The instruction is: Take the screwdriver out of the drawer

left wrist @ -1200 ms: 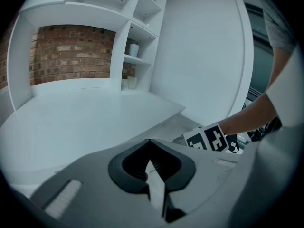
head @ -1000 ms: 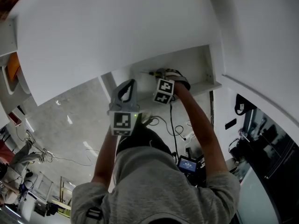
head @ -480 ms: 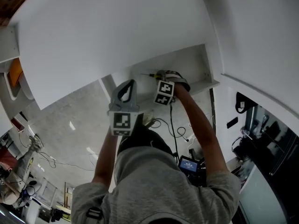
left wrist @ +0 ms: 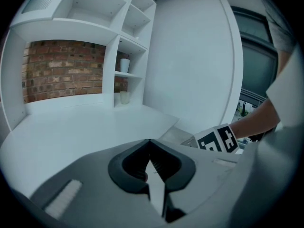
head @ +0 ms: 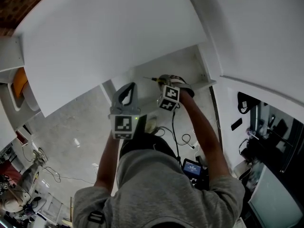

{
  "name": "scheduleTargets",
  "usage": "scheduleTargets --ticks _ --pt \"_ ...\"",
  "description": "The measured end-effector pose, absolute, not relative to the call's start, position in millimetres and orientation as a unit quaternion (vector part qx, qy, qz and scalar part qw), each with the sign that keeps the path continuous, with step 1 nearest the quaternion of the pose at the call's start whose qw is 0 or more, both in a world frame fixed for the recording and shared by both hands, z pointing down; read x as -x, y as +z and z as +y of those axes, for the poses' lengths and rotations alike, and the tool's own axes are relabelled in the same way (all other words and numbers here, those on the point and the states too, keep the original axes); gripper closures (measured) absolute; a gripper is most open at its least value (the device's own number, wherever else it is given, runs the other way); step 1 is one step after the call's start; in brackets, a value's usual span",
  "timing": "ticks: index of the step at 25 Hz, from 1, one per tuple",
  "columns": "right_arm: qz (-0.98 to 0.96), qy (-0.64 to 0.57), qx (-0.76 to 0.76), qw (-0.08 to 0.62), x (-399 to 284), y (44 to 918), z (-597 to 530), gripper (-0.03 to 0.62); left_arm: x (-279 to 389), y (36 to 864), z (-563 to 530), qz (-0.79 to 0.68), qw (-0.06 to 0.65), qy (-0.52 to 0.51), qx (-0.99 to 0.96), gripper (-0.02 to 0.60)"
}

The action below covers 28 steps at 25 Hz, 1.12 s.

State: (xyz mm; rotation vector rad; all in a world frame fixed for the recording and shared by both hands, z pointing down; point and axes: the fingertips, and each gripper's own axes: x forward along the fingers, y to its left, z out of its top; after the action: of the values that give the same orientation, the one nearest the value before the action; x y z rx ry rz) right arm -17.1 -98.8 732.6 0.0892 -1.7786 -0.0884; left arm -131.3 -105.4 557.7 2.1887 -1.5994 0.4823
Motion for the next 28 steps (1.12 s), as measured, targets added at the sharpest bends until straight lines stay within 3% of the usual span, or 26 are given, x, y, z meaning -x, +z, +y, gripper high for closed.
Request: scheduleTargets --ticks 15,28 --pt "-0.823 -0.012 -0.199 0.532 -3.9 612.6 -128.2 0.516 103.0 482.5 -116.7 -0.559 0.142 0.153 -0.802 0.569" --pt "-0.844 0.031 -0.381 0.377 -43.1 488.9 -146.0 0.516 103.7 419.3 -120.9 -0.569 0.087 0.130 -0.807 0.569"
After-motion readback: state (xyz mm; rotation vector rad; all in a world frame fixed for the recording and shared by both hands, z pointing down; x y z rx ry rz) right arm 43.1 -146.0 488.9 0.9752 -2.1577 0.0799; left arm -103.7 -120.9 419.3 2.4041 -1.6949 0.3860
